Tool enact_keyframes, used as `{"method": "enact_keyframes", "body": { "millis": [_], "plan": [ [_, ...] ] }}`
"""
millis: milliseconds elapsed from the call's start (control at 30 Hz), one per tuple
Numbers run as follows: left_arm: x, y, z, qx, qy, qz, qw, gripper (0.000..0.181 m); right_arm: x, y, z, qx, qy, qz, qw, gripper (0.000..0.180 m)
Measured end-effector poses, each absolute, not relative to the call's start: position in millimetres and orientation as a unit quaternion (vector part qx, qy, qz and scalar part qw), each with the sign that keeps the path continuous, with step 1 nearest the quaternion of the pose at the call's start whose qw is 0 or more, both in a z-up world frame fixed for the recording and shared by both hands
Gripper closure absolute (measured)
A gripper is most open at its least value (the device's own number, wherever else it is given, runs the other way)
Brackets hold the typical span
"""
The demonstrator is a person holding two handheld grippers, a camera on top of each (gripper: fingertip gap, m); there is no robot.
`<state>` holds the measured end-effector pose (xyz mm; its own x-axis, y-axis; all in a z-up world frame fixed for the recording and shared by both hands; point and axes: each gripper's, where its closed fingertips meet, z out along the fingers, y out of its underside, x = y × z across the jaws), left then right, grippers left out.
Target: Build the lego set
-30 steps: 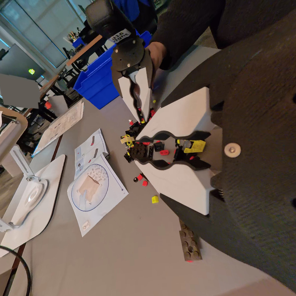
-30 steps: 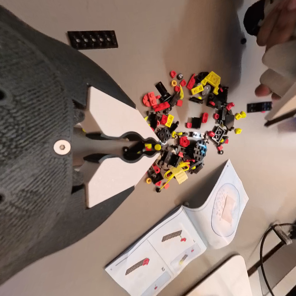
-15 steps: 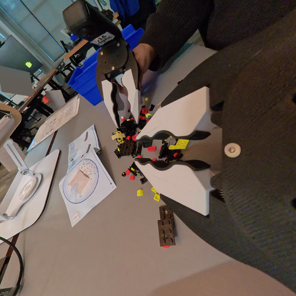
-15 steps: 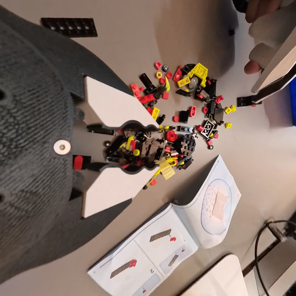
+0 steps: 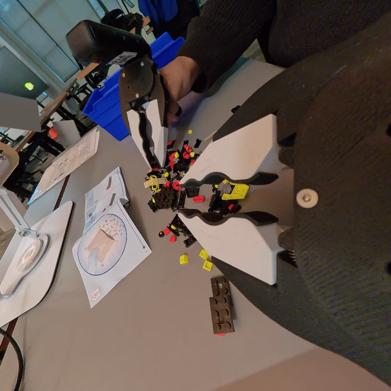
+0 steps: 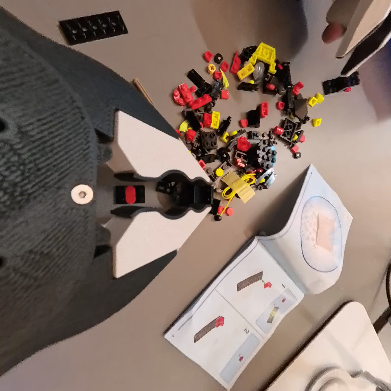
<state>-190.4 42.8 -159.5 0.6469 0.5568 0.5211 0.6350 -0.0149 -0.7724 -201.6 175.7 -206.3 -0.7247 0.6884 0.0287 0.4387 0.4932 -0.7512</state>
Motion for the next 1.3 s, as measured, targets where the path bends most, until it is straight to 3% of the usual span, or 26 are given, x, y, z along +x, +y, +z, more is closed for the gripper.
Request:
{"method": "enact_keyframes", "body": {
  "millis": [467,567,833,967,1133,1267,1300],
  "plan": [
    [-190.9,42.7,-160.0,-0.713,-0.417,-0.035,0.562,0.166,-211.6,213.2,-202.1,-0.399,-0.823,0.359,0.185,0.165],
    [-191.0,43.3,-160.3,-0.713,-0.417,-0.036,0.562,0.166,-209.1,208.1,-204.1,-0.403,-0.821,0.37,0.165,0.152],
    [-190.9,50.0,-160.6,-0.717,-0.41,-0.043,0.561,0.166,-193.0,187.6,-206.2,-0.363,-0.837,0.386,0.135,0.14],
    [-190.0,55.6,-161.9,-0.721,-0.405,-0.051,0.559,0.166,-188.8,185.3,-207.0,-0.358,-0.84,0.387,0.13,0.151],
    [-190.3,60.5,-162.2,-0.725,-0.401,-0.054,0.558,0.166,-185.6,193.5,-207.5,-0.369,-0.839,0.379,0.127,0.152],
    [-190.2,63.7,-161.8,-0.726,-0.397,-0.056,0.558,0.165,-187.1,206.5,-206.6,-0.379,-0.838,0.367,0.143,0.18],
    [-190.3,64.7,-161.7,-0.727,-0.396,-0.056,0.558,0.166,-186.9,206.9,-205.8,-0.381,-0.836,0.369,0.142,0.18]
  ]
}}
